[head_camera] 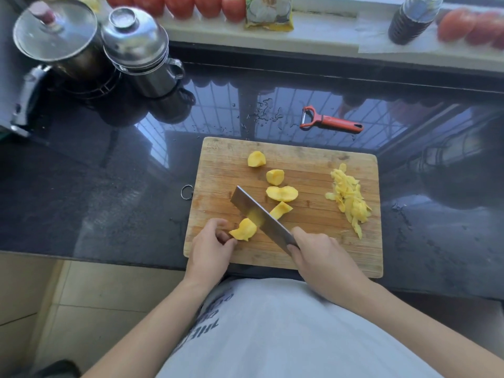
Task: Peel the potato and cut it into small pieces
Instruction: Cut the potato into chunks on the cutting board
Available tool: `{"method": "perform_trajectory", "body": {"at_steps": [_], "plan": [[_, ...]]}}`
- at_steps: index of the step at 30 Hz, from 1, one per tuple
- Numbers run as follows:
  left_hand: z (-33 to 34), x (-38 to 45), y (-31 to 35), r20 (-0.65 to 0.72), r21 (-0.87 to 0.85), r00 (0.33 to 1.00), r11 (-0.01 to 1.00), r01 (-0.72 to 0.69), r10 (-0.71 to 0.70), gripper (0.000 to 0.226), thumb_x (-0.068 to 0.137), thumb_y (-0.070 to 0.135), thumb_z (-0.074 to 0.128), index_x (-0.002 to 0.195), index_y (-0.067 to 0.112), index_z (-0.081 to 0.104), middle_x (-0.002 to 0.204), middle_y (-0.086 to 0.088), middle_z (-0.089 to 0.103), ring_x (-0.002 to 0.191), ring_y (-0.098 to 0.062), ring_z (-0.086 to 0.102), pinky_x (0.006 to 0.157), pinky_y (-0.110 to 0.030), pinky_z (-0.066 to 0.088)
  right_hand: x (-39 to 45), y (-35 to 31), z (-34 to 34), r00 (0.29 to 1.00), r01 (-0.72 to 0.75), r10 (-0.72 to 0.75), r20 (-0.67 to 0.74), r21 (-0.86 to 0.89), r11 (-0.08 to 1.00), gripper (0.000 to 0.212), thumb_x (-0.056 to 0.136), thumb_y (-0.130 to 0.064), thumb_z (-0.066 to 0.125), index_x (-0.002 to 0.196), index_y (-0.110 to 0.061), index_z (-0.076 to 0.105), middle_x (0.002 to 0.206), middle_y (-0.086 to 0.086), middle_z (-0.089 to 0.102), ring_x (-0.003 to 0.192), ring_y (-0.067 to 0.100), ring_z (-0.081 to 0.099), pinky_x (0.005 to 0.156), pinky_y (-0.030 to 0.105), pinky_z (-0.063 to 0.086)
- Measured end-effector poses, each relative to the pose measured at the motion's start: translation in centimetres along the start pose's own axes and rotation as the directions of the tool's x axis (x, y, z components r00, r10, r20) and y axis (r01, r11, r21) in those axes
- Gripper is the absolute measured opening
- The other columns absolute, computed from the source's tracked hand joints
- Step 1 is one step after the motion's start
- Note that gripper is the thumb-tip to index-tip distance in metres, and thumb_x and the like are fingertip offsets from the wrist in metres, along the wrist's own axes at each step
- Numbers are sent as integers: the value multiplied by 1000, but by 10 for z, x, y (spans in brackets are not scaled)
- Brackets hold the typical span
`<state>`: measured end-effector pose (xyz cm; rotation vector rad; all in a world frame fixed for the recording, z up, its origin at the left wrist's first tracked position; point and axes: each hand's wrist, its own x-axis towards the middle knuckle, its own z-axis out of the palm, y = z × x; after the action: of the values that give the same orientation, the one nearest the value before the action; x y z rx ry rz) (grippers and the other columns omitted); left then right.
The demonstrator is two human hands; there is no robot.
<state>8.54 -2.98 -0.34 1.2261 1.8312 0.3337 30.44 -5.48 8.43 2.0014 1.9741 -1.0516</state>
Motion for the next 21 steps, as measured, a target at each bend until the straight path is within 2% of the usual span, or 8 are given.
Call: {"method": "perform_trajectory", "body": {"at_steps": [3,4,8,13,15,17,19,21], "plan": [[0,-10,13,55,-300,961,914,273,-269,21,96,32,66,108,19,54,93,-7,70,67,-21,72,66,-39,61,0,-5,1,1000,-2,2,-4,4,1000,25,104,-31,41,83,-23,31,76,1,55,72,34,54,62,44,49],[2,-14,19,98,-312,944,891,329,-314,24,98,39,63,105,19,53,94,-8,70,68,-23,73,64,-37,61,0,-5,1,1000,-16,16,-13,19,1000,23,104,-31,41,84,-23,33,76,1,55,72,34,54,63,44,50],[16,-6,34,-6,123,998,990,64,-64,20,103,43,55,103,23,54,106,2,61,94,-24,62,79,-40,52,1,-3,-5,995,-90,93,-42,80,993,18,104,-31,43,90,-20,40,78,5,58,72,32,56,63,45,52],[18,28,59,217,167,948,948,-271,233,26,107,25,53,126,30,70,110,9,52,104,-17,55,91,-35,48,0,11,-11,986,-138,147,-79,106,985,14,104,-32,42,94,-22,44,80,4,63,72,28,61,64,47,56],[17,26,62,139,128,974,972,-196,178,24,106,27,55,127,27,67,117,8,57,111,-17,57,93,-31,45,-4,16,-12,984,-149,158,-85,104,983,14,105,-31,41,93,-24,42,78,2,62,70,25,61,62,46,55],[15,17,57,29,4,999,1000,23,-23,9,105,26,56,112,23,61,115,4,65,105,-20,65,85,-32,49,-10,19,-10,985,-143,151,-81,96,985,17,106,-31,39,90,-25,40,75,-2,59,68,23,60,60,45,53],[15,6,53,95,-145,979,971,191,-178,9,104,27,56,102,18,58,99,-4,72,80,-23,74,72,-38,60,-15,17,-5,989,-123,129,-66,88,988,18,106,-30,37,89,-25,39,73,-7,55,68,22,59,61,45,52],[19,-1,51,206,-215,954,941,263,-219,15,104,28,56,102,13,58,87,-10,74,64,-22,75,71,-43,65,-15,14,3,992,-108,113,-49,90,990,18,107,-29,35,89,-25,38,74,-8,54,71,25,58,62,46,51]]}}
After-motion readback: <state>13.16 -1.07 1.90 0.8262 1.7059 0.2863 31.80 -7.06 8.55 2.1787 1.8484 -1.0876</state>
